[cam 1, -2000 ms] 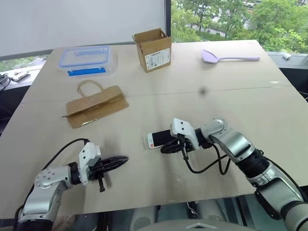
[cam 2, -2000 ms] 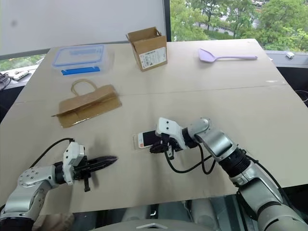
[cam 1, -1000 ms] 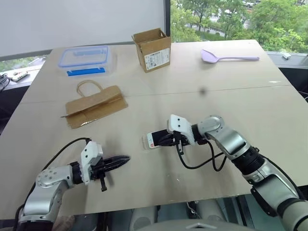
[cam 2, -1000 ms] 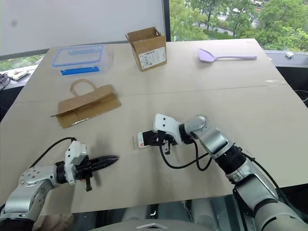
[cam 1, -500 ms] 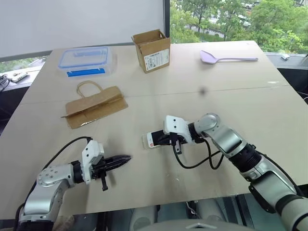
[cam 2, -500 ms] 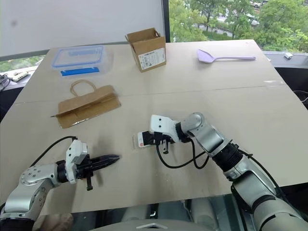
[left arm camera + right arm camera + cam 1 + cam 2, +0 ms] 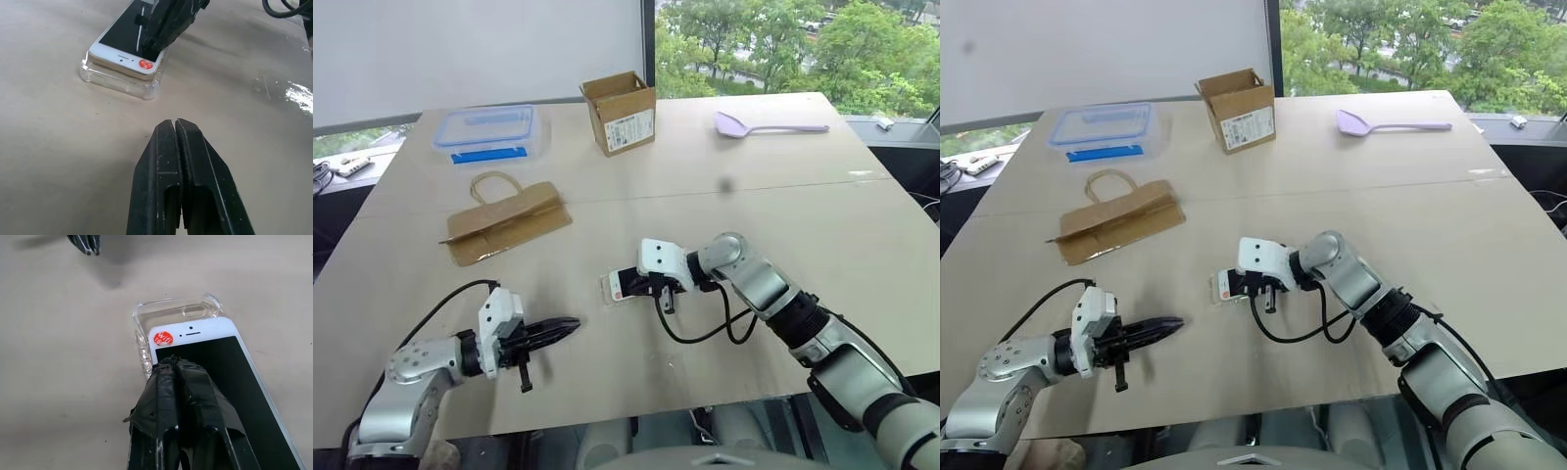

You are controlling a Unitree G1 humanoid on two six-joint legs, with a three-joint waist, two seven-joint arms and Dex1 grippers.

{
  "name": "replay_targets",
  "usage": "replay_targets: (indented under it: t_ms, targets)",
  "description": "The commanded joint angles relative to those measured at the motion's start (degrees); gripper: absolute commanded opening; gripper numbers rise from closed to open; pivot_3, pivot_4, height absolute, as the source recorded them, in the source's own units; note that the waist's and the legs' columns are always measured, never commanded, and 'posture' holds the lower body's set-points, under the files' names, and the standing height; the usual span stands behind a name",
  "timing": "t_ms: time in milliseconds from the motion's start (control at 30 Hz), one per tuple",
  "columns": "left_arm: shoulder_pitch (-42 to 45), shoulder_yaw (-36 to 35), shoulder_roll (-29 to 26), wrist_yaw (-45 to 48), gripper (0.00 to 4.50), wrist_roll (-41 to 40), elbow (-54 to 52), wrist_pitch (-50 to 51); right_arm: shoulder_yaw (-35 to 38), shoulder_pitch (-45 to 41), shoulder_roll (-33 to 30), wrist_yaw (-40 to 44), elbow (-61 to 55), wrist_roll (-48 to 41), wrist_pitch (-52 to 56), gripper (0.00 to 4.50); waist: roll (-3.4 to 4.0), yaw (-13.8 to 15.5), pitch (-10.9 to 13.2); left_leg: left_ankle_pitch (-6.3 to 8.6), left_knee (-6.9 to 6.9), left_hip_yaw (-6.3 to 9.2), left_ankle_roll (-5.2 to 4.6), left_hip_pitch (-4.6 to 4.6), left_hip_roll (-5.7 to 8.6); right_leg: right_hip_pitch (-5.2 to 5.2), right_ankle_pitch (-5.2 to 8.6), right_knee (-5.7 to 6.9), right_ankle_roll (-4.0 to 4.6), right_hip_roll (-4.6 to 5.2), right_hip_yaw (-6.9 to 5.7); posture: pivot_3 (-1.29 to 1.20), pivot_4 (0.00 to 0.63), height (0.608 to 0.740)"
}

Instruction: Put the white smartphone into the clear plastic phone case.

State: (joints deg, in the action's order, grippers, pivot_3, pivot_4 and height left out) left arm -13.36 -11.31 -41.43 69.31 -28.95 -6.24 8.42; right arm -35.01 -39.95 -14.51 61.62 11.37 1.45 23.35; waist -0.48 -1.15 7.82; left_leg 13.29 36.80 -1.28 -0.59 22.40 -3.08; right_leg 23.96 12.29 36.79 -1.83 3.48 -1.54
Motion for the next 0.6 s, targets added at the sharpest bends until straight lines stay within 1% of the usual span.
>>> replay_targets:
  t_ms: [33,133,367,467,567,600]
  targets:
    - [-0.4,-2.0,-0.8,-0.2,0.04,-1.0,-2.2,0.0,-8.5,3.8,-1.6,2.1,10.4,6.4,1.9,0.00,0.04,0.0,-0.2,0.00,-0.02,0.00,0.00,-0.04,0.00,-0.04,0.00,0.00,0.00,0.00,0.00,0.00,0.150,0.740]
    - [-0.7,-2.2,-1.0,-0.4,0.04,-1.2,-2.5,0.0,-10.4,3.9,-2.3,4.3,11.9,8.1,0.2,0.00,0.05,0.0,-0.5,0.15,-0.24,-0.03,0.26,-0.44,-0.01,-0.27,0.04,-0.03,0.04,0.16,0.03,0.00,0.150,0.740]
    - [-0.8,-2.3,-0.8,-0.6,0.04,-1.2,-2.7,0.1,-12.0,4.1,-4.0,11.0,11.3,9.4,-1.7,0.00,0.30,0.2,-0.8,0.21,-0.40,-0.04,0.35,-0.50,0.00,-0.27,0.19,-0.08,0.06,0.19,0.01,0.00,0.150,0.740]
    - [-0.7,-2.2,-0.7,-0.7,0.04,-1.1,-2.5,-0.1,-11.6,4.0,-5.2,13.9,9.7,8.7,-1.9,0.00,0.36,0.3,-0.9,0.18,-0.43,-0.03,0.30,-0.50,0.01,-0.27,0.26,-0.08,0.06,0.19,0.00,0.00,0.150,0.740]
    - [-0.4,-2.0,-0.5,-0.8,0.04,-1.0,-2.2,-0.4,-10.4,3.7,-5.7,14.6,8.6,7.7,-1.8,0.00,0.48,0.5,-0.8,0.20,-0.44,-0.01,0.33,-0.45,0.01,-0.26,0.29,-0.14,0.05,0.24,-0.05,0.00,0.150,0.740]
    - [-0.4,-1.9,-0.3,-0.8,0.04,-0.9,-2.1,-0.5,-8.8,3.8,-5.2,14.2,7.9,6.3,-1.8,0.00,0.48,0.6,-0.8,0.20,-0.45,-0.01,0.34,-0.44,0.02,-0.26,0.29,-0.17,0.04,0.25,-0.05,0.00,0.150,0.740]
